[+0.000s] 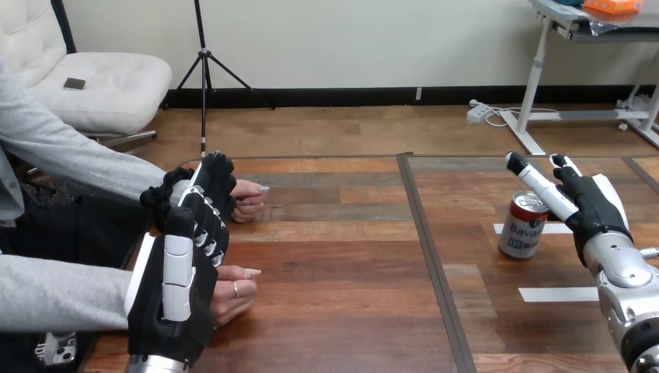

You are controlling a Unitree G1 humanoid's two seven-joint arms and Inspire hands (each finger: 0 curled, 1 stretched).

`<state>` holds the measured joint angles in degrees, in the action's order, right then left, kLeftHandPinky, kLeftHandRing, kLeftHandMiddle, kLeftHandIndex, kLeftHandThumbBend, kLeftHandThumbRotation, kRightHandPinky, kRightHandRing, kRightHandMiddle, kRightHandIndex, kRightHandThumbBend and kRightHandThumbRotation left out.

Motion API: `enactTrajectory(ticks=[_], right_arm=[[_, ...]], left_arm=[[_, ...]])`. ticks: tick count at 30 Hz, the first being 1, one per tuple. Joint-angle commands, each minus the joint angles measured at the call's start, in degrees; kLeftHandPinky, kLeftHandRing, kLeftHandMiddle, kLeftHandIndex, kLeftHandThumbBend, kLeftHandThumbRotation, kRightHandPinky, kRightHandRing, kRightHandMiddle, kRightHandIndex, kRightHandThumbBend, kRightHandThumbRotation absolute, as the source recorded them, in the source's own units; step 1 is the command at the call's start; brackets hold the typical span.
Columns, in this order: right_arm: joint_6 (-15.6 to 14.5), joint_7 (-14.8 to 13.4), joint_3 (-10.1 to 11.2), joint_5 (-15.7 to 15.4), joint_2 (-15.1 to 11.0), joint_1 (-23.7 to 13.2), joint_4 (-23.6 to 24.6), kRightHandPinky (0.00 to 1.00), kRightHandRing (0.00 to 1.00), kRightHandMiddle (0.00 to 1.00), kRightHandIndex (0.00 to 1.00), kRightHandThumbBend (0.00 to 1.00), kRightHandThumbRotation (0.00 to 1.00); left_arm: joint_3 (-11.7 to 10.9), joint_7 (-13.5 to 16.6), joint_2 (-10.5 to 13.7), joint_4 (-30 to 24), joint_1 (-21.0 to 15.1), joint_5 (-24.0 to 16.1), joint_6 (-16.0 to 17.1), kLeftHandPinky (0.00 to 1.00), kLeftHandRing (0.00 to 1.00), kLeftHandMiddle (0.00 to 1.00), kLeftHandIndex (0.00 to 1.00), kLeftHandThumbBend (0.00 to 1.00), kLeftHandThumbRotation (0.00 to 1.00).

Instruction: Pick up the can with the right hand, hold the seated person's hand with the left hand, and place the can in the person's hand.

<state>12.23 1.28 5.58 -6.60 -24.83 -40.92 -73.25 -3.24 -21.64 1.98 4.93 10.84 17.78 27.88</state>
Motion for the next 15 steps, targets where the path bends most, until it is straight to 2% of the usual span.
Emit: enactTrajectory(ticks=[1, 15], right_arm=[[0.6, 0.2, 0.7, 0.9, 0.4, -3.3, 0.0, 0.81, 1.0, 1.0, 1.0, 1.0, 0.66], [0.6, 0.2, 1.1, 1.5, 0.6, -2.8, 0.3, 0.81, 0.99, 1.0, 1.0, 1.0, 0.57]], left_arm=[[-0.6, -0.4, 0.1, 0.1, -3.3, 0.5, 0.7, 1.0, 0.98, 0.96, 0.94, 0.76, 0.97], [-0.6, -0.4, 0.1, -0.1, -3.1, 0.6, 0.7, 1.0, 0.99, 0.97, 0.95, 0.76, 0.97]])
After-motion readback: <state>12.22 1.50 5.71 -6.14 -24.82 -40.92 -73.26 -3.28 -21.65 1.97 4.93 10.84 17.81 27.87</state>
